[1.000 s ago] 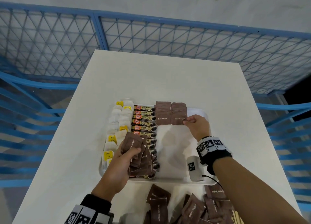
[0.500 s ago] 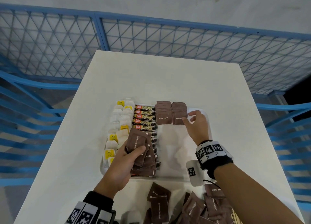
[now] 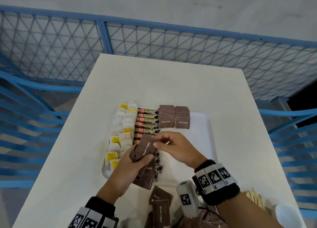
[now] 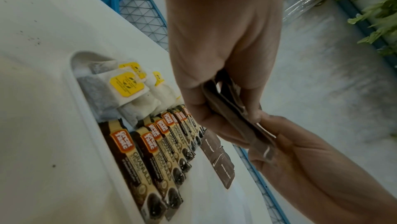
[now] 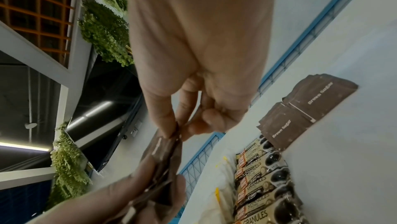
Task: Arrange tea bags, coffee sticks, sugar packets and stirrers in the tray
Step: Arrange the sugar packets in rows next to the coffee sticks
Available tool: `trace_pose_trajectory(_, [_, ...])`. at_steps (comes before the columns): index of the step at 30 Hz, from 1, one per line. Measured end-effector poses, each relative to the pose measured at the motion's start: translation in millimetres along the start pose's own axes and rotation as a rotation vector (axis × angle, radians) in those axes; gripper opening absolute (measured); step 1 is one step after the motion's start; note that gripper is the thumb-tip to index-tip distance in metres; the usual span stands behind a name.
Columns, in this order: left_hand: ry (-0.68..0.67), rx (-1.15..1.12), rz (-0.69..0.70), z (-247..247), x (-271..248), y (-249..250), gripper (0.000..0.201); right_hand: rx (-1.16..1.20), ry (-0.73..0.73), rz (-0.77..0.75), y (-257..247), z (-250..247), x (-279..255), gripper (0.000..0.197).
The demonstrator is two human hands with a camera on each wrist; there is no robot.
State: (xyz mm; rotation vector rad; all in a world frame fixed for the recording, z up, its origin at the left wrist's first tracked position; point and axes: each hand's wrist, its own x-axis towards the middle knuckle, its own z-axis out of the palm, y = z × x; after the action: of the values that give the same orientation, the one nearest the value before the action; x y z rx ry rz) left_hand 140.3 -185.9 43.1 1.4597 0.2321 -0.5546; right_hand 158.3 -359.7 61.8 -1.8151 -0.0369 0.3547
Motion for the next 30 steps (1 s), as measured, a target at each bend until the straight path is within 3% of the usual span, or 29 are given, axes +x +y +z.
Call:
trace_pose_trajectory(13, [0.043, 0.016, -0.013, -9.5, 1.8, -3.8, 0.020, 0.120, -0.046, 0.096, 8.6, -5.5, -8.1, 0.006])
trace_pose_trajectory(16, [0.062, -0.096, -0.085, -11.8, 1.0, -3.8, 0.023, 0.123, 0.074, 0.121, 15.3, -13.6, 0.5, 0.007])
trace_pose_trajectory(22, [0.079, -0.186, -0.134, -22.0, -1.8, -7.5, 0.028, -0.109, 0.418, 0.223, 58.1, -40.8, 32.9, 0.011])
trace_pose_trajectory(30, [0.045, -0.209, -0.137, -24.2, -1.3, -5.8, 0.033, -0.178, 0.488, 0.294, 74.9, -43.9, 58.8, 0.020])
